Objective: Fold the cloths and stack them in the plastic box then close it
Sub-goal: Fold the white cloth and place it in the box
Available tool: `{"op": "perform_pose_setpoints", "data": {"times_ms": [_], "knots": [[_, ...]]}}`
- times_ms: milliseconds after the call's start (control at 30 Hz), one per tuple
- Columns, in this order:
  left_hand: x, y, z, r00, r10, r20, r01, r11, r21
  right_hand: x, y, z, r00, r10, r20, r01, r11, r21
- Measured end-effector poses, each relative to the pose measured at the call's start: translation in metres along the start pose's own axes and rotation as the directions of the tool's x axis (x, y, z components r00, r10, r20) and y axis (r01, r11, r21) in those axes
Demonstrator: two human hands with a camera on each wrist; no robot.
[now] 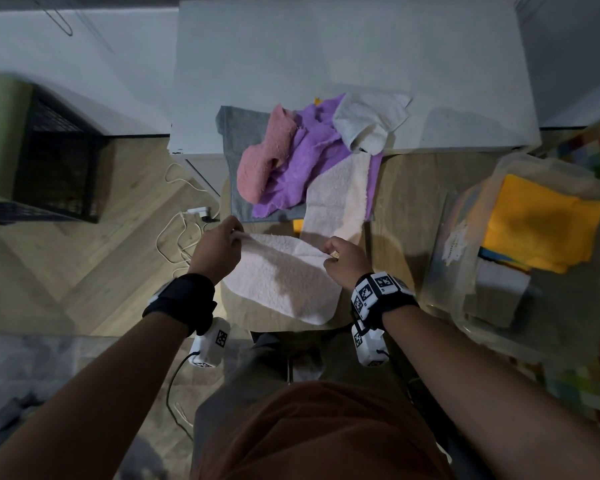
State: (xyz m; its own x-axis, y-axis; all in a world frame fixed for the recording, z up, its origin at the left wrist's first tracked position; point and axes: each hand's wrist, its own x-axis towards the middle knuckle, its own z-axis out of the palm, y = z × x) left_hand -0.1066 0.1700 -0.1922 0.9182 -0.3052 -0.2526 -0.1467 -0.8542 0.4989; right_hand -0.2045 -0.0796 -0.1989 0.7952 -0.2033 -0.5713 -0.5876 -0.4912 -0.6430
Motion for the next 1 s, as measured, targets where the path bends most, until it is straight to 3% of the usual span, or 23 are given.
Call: {"op": "perform_pose_setpoints", "data": {"times_ms": [1000], "knots": [[0.000,-0.009,0.005,0.999,-0.027,0.017,0.027,1.000,-0.005,-0.002,0.001,0.013,1.000,0.005,0.011,-0.006,0.999,0.035]]}}
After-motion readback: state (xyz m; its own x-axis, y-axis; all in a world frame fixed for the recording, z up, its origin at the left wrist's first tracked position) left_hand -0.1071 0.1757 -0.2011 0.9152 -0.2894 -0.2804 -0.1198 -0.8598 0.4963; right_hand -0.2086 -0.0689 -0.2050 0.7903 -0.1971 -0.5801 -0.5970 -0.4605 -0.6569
